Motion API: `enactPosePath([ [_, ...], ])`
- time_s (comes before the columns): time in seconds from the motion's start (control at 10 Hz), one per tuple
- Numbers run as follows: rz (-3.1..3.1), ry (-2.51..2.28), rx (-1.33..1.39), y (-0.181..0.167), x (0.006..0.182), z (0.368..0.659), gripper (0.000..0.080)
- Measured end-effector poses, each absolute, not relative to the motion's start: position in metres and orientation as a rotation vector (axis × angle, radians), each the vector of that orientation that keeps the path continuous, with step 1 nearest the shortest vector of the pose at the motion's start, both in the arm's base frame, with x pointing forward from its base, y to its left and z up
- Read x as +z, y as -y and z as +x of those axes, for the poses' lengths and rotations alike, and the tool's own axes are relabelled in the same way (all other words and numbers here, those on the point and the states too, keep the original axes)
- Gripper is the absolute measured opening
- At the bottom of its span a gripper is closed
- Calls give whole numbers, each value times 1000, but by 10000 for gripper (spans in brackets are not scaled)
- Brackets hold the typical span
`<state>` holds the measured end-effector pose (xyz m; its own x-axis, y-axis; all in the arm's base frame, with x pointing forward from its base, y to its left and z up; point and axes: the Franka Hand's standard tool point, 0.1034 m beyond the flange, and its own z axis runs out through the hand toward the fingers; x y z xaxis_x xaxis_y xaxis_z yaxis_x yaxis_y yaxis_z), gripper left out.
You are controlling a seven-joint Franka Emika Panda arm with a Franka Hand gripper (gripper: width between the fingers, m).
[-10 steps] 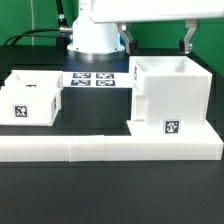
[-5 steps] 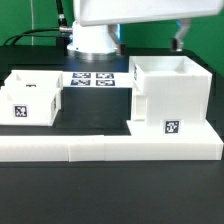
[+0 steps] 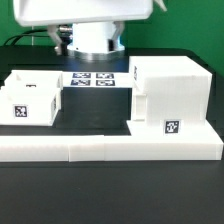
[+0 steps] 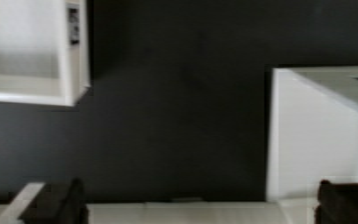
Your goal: Assemble drawer
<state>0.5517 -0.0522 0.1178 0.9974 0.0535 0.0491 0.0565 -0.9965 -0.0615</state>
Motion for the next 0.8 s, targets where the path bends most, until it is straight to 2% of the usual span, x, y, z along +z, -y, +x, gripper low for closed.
enactPosePath([
  [0.5,-3078,71,-66,54,116,550,649],
  [0.8,-3092,-3,-28,80,94,529,649],
])
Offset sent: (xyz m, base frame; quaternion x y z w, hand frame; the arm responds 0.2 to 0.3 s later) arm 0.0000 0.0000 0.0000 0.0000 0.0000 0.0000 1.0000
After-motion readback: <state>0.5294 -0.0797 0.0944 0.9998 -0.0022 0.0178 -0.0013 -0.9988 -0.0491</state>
